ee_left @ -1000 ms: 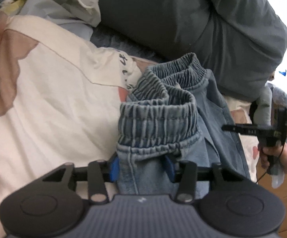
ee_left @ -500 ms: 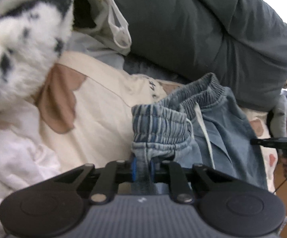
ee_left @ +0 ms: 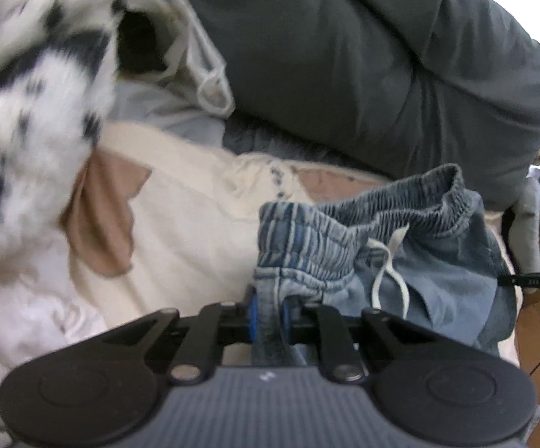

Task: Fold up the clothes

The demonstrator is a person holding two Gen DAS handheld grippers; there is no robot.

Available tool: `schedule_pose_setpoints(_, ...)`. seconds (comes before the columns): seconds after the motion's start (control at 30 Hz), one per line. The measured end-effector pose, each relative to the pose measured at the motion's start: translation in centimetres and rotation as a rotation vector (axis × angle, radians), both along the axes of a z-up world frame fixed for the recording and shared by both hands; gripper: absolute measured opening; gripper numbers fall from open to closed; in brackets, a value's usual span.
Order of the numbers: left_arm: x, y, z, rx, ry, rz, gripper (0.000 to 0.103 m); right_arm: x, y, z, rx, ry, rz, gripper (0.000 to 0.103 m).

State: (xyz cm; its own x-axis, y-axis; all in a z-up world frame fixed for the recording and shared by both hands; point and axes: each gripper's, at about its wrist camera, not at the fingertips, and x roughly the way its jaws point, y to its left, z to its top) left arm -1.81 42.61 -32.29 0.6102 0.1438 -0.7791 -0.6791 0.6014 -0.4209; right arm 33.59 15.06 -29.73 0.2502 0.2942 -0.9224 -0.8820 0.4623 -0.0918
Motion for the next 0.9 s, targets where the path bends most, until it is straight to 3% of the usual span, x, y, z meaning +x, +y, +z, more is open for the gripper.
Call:
schedule_pose_setpoints(0.1, 0.4, 1.1, 0.9, -0.024, -0.004, 0.012, 0.012, 0.6, 0.0, 2.2, 0.001, -0.017, -0.013, 0.000)
schedule_pose_setpoints(0.2, 1.7, 1.6, 0.3, 0.005, 0.010, -0.013, 0.012, 1.3, 0.2, 3.2, -0.029, -0.043, -0.022, 0.000)
schedule_pose_setpoints(0.47, 4.2, 2.7, -3.8, -0.030, 0.070, -0.022, 0.013, 3.2, 2.5, -1.7, -0.087, -0.020, -0.024, 0.002)
schedule_pose_setpoints(0.57, 4.1, 2.7, -3.8, -0.022, 0.078, -0.022, 0.013, 2.7, 3.7, -1.2, -0.064, -0.025, 0.021, 0.007)
schedule_pose_setpoints(0.63, 4.1, 2.7, -3.7, -0.022, 0.079, -0.015, 0.013, 2.4, 4.4, -0.5, -0.046, -0.042, 0.050, 0.020)
schedule_pose_setpoints(0.67, 4.0, 2.7, -3.7, -0.021, 0.080, -0.012, 0.013, 2.2, 4.7, -0.1, -0.031, -0.045, 0.058, 0.032)
schedule_pose_setpoints(0.7, 4.0, 2.8, -3.7, -0.018, 0.081, -0.011, 0.013, 2.1, 5.0, 0.2, -0.015, -0.047, 0.065, 0.036)
schedule_pose_setpoints(0.9, 3.3, 3.7, -2.8, -0.019, 0.067, 0.000, 0.012, 0.6, 9.0, 1.2, 0.117, -0.005, 0.110, 0.039)
